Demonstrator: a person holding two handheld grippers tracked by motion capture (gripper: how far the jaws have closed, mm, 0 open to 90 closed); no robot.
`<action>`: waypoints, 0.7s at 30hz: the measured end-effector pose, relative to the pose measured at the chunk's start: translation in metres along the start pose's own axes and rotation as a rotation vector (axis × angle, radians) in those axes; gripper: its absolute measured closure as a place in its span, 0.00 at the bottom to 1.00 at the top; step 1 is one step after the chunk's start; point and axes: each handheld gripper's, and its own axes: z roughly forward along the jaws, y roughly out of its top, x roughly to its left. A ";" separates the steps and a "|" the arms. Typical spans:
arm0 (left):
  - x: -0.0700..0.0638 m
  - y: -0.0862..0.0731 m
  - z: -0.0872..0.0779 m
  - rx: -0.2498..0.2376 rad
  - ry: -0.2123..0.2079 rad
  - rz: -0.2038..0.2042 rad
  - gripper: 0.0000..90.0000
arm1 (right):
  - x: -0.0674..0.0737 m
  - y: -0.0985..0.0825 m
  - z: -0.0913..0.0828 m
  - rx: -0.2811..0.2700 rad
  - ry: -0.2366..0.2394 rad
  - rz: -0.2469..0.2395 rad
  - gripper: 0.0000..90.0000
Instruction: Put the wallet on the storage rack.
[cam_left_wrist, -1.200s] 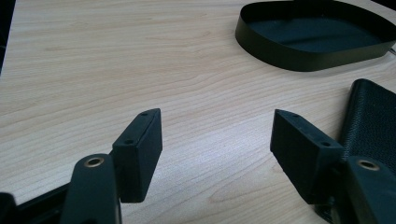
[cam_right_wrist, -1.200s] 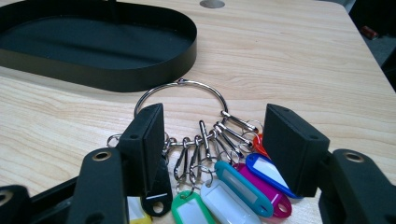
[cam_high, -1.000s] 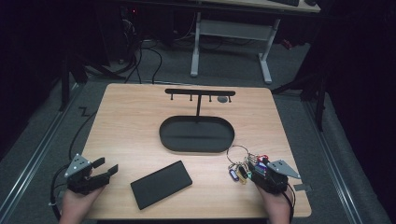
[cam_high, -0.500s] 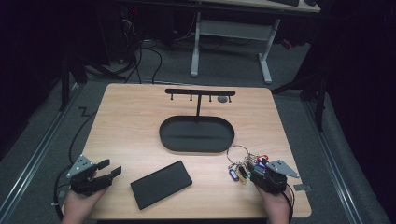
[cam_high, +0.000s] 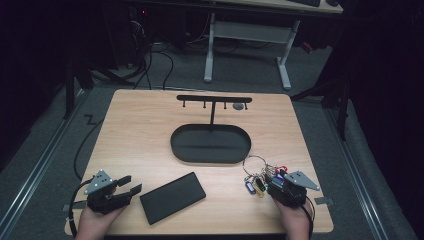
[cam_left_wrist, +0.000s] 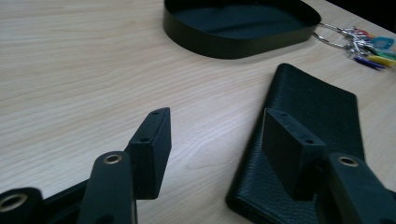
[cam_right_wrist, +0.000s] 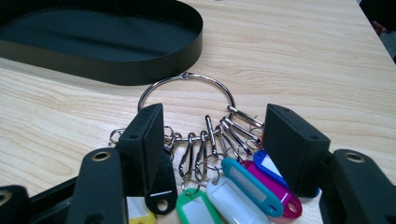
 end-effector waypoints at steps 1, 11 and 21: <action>-0.002 0.000 0.001 0.004 -0.006 0.005 0.48 | 0.000 0.000 0.000 -0.002 0.000 -0.004 0.43; -0.021 -0.001 0.011 0.031 -0.068 0.045 0.53 | 0.001 0.000 0.000 0.002 0.003 -0.008 0.43; -0.022 -0.006 0.019 0.076 -0.117 0.025 0.48 | 0.001 0.000 0.000 0.001 0.004 -0.011 0.43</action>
